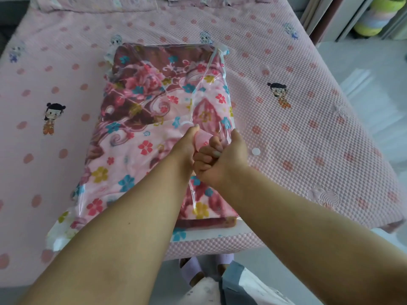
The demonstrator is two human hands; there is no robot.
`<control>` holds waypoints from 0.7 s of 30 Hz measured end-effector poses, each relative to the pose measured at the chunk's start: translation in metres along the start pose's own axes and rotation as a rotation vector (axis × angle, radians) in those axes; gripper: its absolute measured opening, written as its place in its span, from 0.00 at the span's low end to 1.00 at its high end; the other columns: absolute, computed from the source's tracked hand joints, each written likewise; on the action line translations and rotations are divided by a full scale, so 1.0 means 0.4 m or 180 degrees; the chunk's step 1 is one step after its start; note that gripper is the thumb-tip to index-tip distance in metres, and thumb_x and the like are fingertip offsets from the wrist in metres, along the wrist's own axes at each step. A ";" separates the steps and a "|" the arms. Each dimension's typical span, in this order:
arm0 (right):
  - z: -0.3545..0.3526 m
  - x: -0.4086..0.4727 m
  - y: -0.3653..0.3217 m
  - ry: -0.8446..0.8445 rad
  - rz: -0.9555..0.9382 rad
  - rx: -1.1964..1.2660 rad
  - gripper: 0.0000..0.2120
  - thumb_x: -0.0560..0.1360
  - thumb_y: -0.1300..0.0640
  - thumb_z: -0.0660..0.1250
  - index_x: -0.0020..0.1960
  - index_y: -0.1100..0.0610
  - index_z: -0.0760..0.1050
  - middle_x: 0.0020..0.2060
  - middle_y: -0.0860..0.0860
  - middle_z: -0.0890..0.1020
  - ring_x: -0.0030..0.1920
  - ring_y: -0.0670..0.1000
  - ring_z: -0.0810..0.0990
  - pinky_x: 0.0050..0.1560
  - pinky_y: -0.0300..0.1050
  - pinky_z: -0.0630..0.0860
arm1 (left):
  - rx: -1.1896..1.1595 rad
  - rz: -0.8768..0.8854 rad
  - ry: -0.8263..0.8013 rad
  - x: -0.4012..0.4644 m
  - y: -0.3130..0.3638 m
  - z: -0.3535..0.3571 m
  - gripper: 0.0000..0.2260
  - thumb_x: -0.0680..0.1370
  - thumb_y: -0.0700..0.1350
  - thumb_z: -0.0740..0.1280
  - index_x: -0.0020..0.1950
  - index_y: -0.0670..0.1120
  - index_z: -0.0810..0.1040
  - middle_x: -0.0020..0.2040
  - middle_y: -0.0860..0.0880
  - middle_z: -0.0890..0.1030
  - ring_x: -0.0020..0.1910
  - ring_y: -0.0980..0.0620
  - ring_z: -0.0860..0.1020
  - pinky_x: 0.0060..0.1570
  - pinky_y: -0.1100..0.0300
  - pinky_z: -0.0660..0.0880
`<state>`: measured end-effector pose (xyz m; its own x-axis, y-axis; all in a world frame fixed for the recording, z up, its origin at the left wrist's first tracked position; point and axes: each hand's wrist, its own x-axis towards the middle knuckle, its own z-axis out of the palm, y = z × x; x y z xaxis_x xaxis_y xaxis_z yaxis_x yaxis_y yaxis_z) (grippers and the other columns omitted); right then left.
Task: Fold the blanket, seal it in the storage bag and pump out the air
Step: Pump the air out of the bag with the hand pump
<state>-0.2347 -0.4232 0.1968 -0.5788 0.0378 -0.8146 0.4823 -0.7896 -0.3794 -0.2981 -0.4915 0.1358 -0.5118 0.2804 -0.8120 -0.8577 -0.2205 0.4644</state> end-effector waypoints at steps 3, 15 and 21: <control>-0.057 -0.041 0.006 -0.0396 -0.0408 -0.0291 0.30 0.77 0.35 0.52 0.25 0.54 0.57 0.23 0.47 0.56 0.25 0.46 0.55 0.27 0.37 0.50 | -0.0007 0.0036 0.0313 0.007 -0.001 0.000 0.22 0.75 0.63 0.63 0.38 0.44 0.77 0.29 0.50 0.77 0.21 0.57 0.73 0.20 0.70 0.67; -0.040 -0.012 0.007 -0.0417 -0.0485 -0.0341 0.30 0.77 0.35 0.50 0.24 0.53 0.57 0.22 0.47 0.56 0.24 0.47 0.55 0.27 0.36 0.50 | 0.0221 0.0071 0.0140 0.005 0.007 -0.001 0.23 0.77 0.62 0.59 0.36 0.45 0.74 0.25 0.51 0.75 0.18 0.57 0.71 0.17 0.72 0.64; -0.046 -0.061 0.006 -0.0325 0.0008 0.0248 0.31 0.77 0.34 0.49 0.24 0.54 0.57 0.21 0.47 0.57 0.24 0.46 0.55 0.27 0.36 0.49 | 0.0211 0.0260 0.0614 0.019 0.009 -0.008 0.17 0.75 0.61 0.65 0.41 0.47 0.76 0.28 0.51 0.76 0.21 0.56 0.74 0.25 0.66 0.67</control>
<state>-0.2072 -0.4149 0.2077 -0.6434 -0.0236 -0.7652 0.4336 -0.8350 -0.3388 -0.3051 -0.4932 0.1302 -0.5664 0.0789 -0.8203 -0.8183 -0.1716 0.5485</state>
